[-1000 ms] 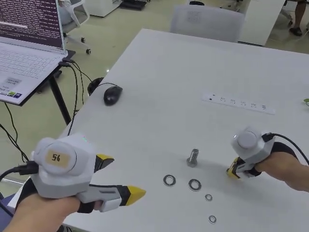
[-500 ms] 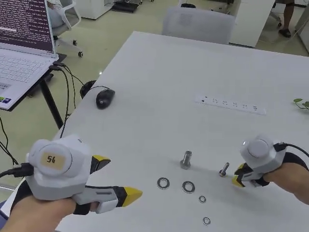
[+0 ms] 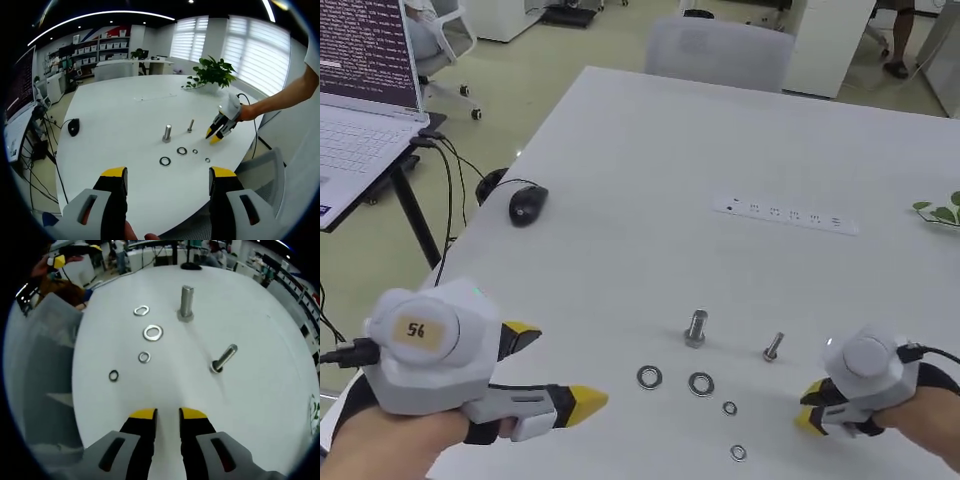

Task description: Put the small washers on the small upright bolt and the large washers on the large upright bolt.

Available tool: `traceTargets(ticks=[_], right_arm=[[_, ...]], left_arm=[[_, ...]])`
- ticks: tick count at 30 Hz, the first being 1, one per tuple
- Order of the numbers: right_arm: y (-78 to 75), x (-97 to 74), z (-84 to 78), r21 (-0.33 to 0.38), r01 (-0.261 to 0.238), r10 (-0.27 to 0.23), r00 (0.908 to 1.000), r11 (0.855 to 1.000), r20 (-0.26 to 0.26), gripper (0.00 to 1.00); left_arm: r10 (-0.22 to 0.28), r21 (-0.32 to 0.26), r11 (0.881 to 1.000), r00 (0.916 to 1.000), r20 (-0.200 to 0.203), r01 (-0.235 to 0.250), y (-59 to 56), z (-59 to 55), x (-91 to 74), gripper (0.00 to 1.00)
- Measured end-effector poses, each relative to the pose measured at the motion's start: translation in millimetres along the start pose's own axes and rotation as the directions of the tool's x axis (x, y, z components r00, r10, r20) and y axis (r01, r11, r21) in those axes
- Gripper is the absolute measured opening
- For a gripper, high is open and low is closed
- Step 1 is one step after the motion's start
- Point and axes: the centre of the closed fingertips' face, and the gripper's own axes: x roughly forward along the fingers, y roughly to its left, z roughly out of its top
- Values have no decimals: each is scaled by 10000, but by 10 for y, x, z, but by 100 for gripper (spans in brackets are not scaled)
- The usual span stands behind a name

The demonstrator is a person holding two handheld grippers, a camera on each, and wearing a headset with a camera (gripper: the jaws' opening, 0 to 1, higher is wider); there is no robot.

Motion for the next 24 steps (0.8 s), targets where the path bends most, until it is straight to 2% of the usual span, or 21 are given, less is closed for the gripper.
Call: traceTargets(ticks=[6,8,10,18,24], right_arm=[[374,136,169,-999,-685,693,9976,9926,48,19],[498,174,241,-1646,-926,954,9954,9820,90,19],[578,200,281,-1796,-997,1009,9949,9787,-27,19],[751,262,379,-2847,-1263,1211,9920,9503,-358,19],[789,281,406,-3090,-1290,1204,9916,9423,-467,19]], left_arm=[[-4,52,10000,10000,53,4,-11,22,3,65],[-1,68,10000,10000,61,1,-19,31,2,65],[7,70,10000,10000,76,-8,-22,36,-4,65],[42,77,10000,9999,100,-43,-14,40,-12,65],[60,90,9999,9999,133,-61,-12,54,-13,65]])
